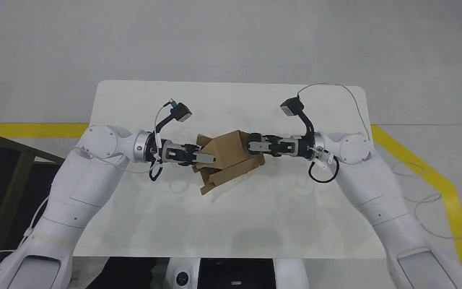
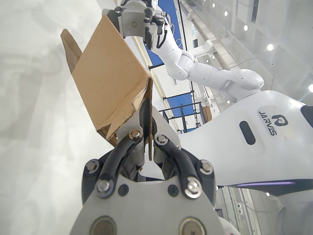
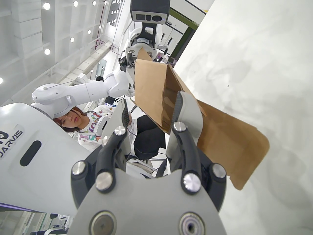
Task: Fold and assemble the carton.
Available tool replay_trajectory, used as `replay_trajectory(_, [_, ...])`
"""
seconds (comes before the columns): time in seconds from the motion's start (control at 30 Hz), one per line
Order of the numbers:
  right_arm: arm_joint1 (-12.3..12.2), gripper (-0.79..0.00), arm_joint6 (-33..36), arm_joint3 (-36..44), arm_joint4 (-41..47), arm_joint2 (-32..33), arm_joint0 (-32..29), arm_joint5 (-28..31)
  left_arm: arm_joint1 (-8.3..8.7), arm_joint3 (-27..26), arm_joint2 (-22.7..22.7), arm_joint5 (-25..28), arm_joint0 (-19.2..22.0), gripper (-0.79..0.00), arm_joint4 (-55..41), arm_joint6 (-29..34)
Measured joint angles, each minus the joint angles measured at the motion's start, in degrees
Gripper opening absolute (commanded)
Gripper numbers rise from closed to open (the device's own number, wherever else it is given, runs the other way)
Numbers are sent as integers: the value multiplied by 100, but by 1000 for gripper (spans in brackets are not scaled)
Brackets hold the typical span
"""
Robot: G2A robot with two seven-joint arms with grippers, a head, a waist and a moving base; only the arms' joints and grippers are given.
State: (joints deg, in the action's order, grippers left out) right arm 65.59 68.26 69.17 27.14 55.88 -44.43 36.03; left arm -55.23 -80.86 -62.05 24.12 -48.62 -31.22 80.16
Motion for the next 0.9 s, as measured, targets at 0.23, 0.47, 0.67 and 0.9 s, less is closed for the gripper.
replay_trajectory(0.23, [61, -456, 22, -32, 112, -274, 129, -22, -10, -1, 21, 5, 12, -785, -9, -5])
replay_trajectory(0.47, [138, -471, 15, -166, 262, -574, 315, -15, -18, -12, 64, -8, 10, -785, 14, 7])
replay_trajectory(0.67, [151, -496, -29, -274, 381, -680, 449, 29, -10, -48, 69, -29, -7, -785, 25, 30])
replay_trajectory(0.9, [98, -560, 85, -215, 710, -706, 450, -84, 3, -94, 72, -47, -37, -785, 37, 47])
